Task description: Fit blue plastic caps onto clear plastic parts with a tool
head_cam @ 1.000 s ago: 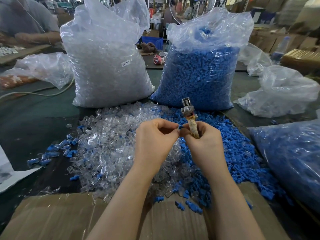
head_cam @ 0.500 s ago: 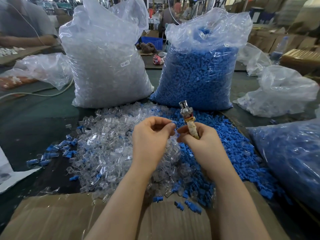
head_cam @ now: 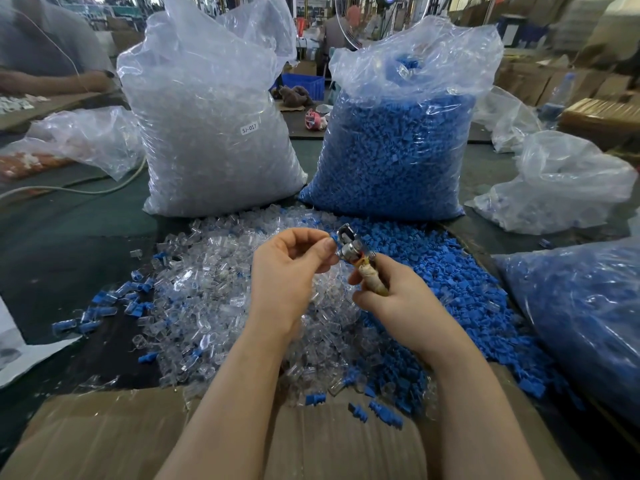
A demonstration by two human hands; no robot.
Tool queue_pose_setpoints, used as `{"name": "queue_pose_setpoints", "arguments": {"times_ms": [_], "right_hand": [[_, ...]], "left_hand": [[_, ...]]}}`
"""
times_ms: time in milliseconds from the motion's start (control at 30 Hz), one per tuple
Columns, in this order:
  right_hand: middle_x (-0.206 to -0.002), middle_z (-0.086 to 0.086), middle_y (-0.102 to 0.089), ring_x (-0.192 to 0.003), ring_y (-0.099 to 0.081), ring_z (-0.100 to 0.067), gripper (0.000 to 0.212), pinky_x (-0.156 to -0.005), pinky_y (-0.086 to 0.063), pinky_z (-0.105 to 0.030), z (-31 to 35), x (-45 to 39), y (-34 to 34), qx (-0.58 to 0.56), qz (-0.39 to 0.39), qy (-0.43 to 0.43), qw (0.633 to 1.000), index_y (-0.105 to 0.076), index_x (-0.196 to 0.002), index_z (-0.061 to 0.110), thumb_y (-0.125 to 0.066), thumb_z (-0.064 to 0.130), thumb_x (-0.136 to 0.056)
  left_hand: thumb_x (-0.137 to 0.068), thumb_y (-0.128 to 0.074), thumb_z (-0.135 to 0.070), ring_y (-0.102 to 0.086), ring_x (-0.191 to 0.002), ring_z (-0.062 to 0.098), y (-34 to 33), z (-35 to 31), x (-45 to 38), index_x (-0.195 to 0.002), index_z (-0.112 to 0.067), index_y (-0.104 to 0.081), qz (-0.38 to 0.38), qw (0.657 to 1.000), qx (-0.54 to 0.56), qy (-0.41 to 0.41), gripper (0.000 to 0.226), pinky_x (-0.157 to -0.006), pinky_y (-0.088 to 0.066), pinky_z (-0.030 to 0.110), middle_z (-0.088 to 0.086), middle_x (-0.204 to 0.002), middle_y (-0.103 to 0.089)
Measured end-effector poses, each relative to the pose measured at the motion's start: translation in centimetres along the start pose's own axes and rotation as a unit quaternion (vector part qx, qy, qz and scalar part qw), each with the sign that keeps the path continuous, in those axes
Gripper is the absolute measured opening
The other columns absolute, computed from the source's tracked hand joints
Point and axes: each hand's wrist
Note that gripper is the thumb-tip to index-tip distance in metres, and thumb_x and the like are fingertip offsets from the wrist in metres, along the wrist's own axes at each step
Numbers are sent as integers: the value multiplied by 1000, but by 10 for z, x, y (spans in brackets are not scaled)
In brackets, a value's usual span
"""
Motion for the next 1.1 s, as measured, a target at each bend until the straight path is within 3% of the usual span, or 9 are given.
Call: {"name": "queue_pose_setpoints", "arguments": {"times_ms": [200,367,500,800,933,1100], "right_hand": [[-76,4,-58,-62,-48,-11,11,-58,-39,-30,1,0,-2,32,1,5,999,-56,-91,25,-61,15,-87],[-57,16,-53,-48,-42,-3,13,-51,-33,-26,0,1,-2,36,-6,6,999,-56,-83,26,-56,13,-82],[-57,21,-54,-47,-42,-4,9,-49,-32,-27,1,1,-5,29,-7,9,1000,-56,-80,25,-50,20,-75],[-59,20,-55,-48,-44,-4,14,-48,-32,-26,1,-1,-9,61,-13,7,998,-54,-81,28,-53,14,-83],[-67,6,-58,-58,-50,-13,7,-51,-36,-30,1,-2,-12,104,-55,11,993,-54,-83,25,-55,18,-82],[-65,9,-58,-58,-52,-11,10,-49,-31,-28,-4,-4,-6,167,-111,-33,979,-51,-80,31,-56,24,-82]], "left_hand": [[-87,-69,0,-69,-68,12,4,0,0,-82,-12,-70,24,1000,-3,-11,13,-65,-55,19,0,-70,-73],[-86,-70,1,-69,-68,10,5,-1,-1,-84,-10,-70,35,999,2,-10,11,-65,-54,18,1,-72,-73],[-87,-69,1,-69,-67,10,7,-1,-1,-84,-10,-70,36,999,-4,-12,12,-65,-54,17,1,-71,-73],[-87,-68,1,-68,-67,9,7,-2,-1,-85,-9,-70,24,1000,-5,15,10,-64,-55,18,-1,-70,-73],[-86,-67,-4,-72,-73,12,17,-5,-5,-93,-7,-68,-71,984,126,104,8,-64,-56,19,3,-79,-76],[-94,-60,-6,-72,-64,8,64,-17,-20,-96,-6,-62,-306,871,355,148,3,-65,-57,17,6,-85,-72]]}}
Point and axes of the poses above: each hand's wrist, its own x-axis away from the middle knuckle, its own y-axis out of the back of the hand, z = x × y
